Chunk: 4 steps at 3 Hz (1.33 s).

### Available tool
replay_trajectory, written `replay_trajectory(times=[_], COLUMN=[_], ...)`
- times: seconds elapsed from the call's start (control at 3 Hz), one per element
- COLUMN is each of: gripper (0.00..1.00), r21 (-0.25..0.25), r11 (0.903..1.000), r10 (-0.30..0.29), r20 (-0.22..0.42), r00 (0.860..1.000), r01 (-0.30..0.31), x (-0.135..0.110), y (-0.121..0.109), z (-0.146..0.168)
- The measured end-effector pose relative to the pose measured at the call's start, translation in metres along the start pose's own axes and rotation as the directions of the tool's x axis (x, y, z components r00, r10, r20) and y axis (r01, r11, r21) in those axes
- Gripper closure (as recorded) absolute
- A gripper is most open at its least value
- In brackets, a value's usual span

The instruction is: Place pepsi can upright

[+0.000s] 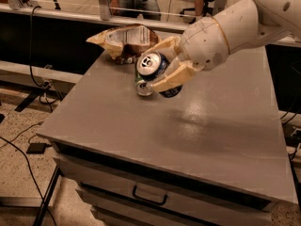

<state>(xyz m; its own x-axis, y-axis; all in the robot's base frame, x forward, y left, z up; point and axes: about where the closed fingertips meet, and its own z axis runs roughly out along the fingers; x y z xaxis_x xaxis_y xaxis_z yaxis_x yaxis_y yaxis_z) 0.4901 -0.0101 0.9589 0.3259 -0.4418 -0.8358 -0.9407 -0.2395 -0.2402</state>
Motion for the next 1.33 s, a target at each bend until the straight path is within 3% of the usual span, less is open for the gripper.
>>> replay_trajectory(times=[0.33, 1.0, 1.33], gripper=[1.00, 1.00, 1.00], r21=[-0.024, -0.053, -0.056], r11=[0.9980, 0.9919, 0.9916], r10=[0.060, 0.126, 0.128], r20=[0.102, 0.297, 0.316], r00=[0.993, 0.947, 0.940], r01=[-0.058, -0.116, -0.116], x=[0.010, 0.020, 0.019], y=[0.006, 0.023, 0.024], z=[0.010, 0.027, 0.029])
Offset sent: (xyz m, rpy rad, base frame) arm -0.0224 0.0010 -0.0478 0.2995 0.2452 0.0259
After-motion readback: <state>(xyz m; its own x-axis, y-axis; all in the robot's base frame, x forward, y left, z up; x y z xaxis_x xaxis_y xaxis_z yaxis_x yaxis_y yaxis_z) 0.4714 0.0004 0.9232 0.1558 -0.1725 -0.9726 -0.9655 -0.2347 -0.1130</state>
